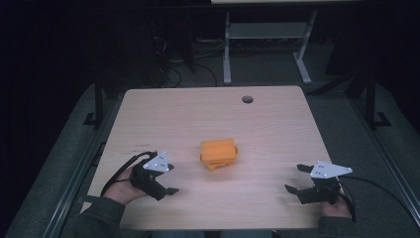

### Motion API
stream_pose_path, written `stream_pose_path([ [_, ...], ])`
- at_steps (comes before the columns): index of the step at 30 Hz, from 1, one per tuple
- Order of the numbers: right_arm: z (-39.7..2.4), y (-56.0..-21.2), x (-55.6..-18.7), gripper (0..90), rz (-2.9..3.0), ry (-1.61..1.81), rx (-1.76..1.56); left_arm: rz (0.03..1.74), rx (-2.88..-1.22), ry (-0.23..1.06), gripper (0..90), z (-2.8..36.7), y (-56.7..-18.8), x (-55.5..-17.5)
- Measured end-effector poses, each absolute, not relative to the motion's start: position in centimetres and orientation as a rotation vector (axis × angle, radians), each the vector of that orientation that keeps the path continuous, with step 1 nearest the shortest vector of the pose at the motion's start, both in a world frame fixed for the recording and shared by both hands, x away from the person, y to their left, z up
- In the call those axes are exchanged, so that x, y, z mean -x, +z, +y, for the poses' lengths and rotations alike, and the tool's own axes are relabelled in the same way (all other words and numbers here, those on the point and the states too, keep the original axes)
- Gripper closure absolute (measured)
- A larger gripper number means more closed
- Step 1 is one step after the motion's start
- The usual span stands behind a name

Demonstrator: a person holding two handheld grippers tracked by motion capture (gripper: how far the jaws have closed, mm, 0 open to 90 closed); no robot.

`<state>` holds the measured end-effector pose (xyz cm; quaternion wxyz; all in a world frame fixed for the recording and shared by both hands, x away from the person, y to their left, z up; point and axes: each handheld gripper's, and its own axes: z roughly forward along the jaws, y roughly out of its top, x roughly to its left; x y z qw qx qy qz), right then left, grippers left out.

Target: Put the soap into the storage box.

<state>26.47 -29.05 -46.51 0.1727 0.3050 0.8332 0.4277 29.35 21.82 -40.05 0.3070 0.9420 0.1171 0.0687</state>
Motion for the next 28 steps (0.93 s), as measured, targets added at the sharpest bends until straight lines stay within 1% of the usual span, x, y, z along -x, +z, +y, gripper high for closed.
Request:
stream_pose_path([
  [12,-29.0,-46.6,-26.5,13.7,2.363,1.209,-0.864,0.358,-2.470,0.176,21.7,23.0,-41.5,-28.5],
  [18,-29.0,-46.6,-26.5,13.7,2.363,1.210,-0.867,0.387,-2.453,0.193,21.7,23.7,-42.2,-28.1],
  [20,-29.0,-46.7,-26.5,13.7,2.363,1.210,-0.868,0.401,-2.435,0.207,21.7,23.9,-42.4,-27.9],
  [22,-29.0,-46.7,-26.5,13.7,2.365,1.208,-0.870,0.440,-2.378,0.242,21.4,24.3,-43.0,-27.5],
  [23,-28.9,-46.7,-26.5,13.7,2.366,1.209,-0.870,0.451,-2.356,0.231,21.5,24.4,-43.2,-27.3],
  [24,-28.9,-46.7,-26.5,13.7,2.366,1.209,-0.868,0.450,-2.370,0.224,21.7,24.4,-43.5,-27.1],
  [26,-28.9,-46.7,-26.5,13.7,2.367,1.211,-0.868,0.444,-2.405,0.266,20.7,24.2,-43.8,-26.8],
  [28,-28.9,-46.7,-26.5,13.7,2.371,1.211,-0.862,0.444,-2.413,0.261,19.5,24.0,-43.9,-26.9],
])
